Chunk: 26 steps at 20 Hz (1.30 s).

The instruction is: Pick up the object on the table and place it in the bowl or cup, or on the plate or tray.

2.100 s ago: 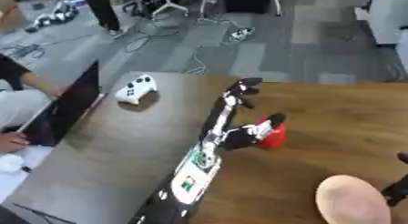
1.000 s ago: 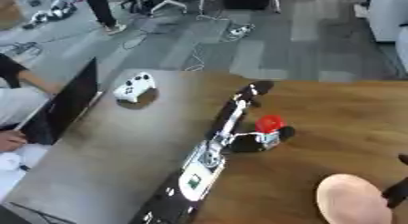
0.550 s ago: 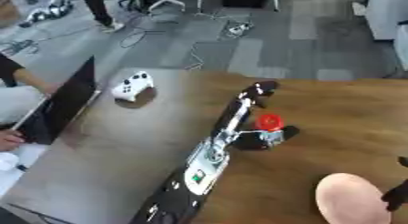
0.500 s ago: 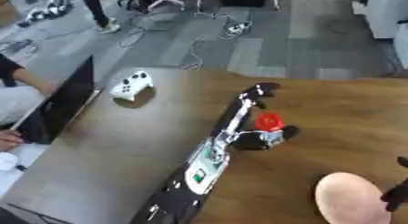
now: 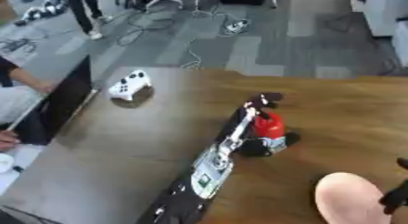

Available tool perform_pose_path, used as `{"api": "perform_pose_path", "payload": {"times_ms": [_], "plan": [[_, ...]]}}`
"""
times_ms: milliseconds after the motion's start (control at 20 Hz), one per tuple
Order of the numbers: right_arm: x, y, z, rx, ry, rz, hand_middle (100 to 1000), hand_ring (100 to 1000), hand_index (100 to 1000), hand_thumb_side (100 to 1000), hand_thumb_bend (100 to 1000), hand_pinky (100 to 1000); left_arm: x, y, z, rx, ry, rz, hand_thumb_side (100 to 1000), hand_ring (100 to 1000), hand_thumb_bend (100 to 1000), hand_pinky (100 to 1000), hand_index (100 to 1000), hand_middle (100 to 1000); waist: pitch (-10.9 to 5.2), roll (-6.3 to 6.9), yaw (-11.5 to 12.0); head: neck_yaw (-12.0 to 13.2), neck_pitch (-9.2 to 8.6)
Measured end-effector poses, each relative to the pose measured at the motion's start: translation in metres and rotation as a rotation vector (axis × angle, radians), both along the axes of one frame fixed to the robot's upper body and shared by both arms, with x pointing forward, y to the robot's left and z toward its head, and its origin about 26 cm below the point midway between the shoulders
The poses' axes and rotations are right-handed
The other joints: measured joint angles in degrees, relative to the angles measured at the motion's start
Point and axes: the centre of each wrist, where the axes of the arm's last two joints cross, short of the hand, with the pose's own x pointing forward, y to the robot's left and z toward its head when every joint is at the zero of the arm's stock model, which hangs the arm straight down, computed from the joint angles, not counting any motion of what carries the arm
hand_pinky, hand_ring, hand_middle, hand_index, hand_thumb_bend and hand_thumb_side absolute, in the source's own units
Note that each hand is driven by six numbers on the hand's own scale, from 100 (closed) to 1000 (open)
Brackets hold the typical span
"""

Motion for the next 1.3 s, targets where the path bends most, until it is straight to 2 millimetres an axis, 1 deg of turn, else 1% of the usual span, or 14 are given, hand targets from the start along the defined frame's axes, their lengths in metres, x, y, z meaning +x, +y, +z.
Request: {"api": "perform_pose_path", "payload": {"times_ms": [150, 200, 300, 350, 500, 750, 850, 1050, 1200, 1300], "plan": [[0.000, 0.001, 0.000, 0.004, 0.004, 0.010, 465, 564, 956, 974, 100, 492, 0.001, -0.001, 0.000, 0.014, -0.007, -0.004, 708, 787, 590, 609, 881, 817, 0.10, 0.00, -0.03, 0.31, -0.01], [0.000, 0.001, 0.000, 0.004, 0.005, 0.012, 465, 564, 956, 977, 100, 492, 0.002, -0.001, 0.000, 0.019, -0.009, -0.005, 693, 787, 605, 609, 881, 818, 0.12, 0.00, -0.04, 0.31, -0.01], [0.000, 0.001, 0.000, 0.005, 0.006, 0.016, 465, 565, 957, 975, 100, 492, 0.002, -0.001, 0.001, 0.031, -0.018, -0.008, 699, 788, 597, 611, 881, 818, 0.12, 0.00, -0.06, 0.31, -0.01], [0.000, 0.001, 0.000, 0.005, 0.006, 0.019, 465, 565, 957, 976, 100, 492, 0.003, -0.001, 0.003, 0.036, -0.025, -0.010, 682, 788, 607, 612, 880, 817, 0.13, 0.00, -0.13, 0.32, -0.01], [0.000, 0.001, 0.000, 0.003, 0.006, 0.023, 465, 565, 957, 978, 100, 492, 0.009, -0.003, 0.016, 0.046, -0.058, -0.016, 664, 789, 620, 611, 880, 817, 0.13, -0.05, -0.29, 0.32, -0.02], [0.000, 0.002, 0.000, 0.000, 0.006, 0.032, 465, 565, 958, 979, 100, 492, 0.021, 0.004, 0.040, 0.060, -0.112, -0.005, 638, 787, 639, 612, 878, 815, 0.13, -0.35, -0.35, 0.48, -0.25], [0.000, 0.002, 0.000, -0.002, 0.005, 0.034, 465, 565, 958, 983, 100, 492, 0.024, 0.005, 0.046, 0.063, -0.123, -0.001, 634, 788, 645, 615, 877, 815, 0.13, -0.36, -0.37, 0.64, -0.42], [0.000, 0.002, -0.001, -0.005, 0.002, 0.036, 464, 565, 958, 983, 100, 492, 0.030, 0.010, 0.050, 0.101, -0.124, 0.016, 640, 794, 659, 623, 873, 819, 0.14, -0.43, -0.60, 0.86, -0.48], [0.000, 0.003, -0.001, -0.009, 0.001, 0.039, 464, 565, 959, 984, 100, 493, 0.036, 0.013, 0.053, 0.167, -0.122, 0.044, 657, 737, 653, 562, 861, 789, 0.45, -0.62, -0.95, 0.92, -0.79], [0.000, 0.003, -0.001, -0.007, 0.000, 0.041, 464, 565, 959, 986, 100, 493, 0.040, 0.018, 0.053, 0.230, -0.115, 0.074, 659, 736, 668, 563, 855, 788, 0.48, -0.68, -1.15, 1.16, -0.96]]}}
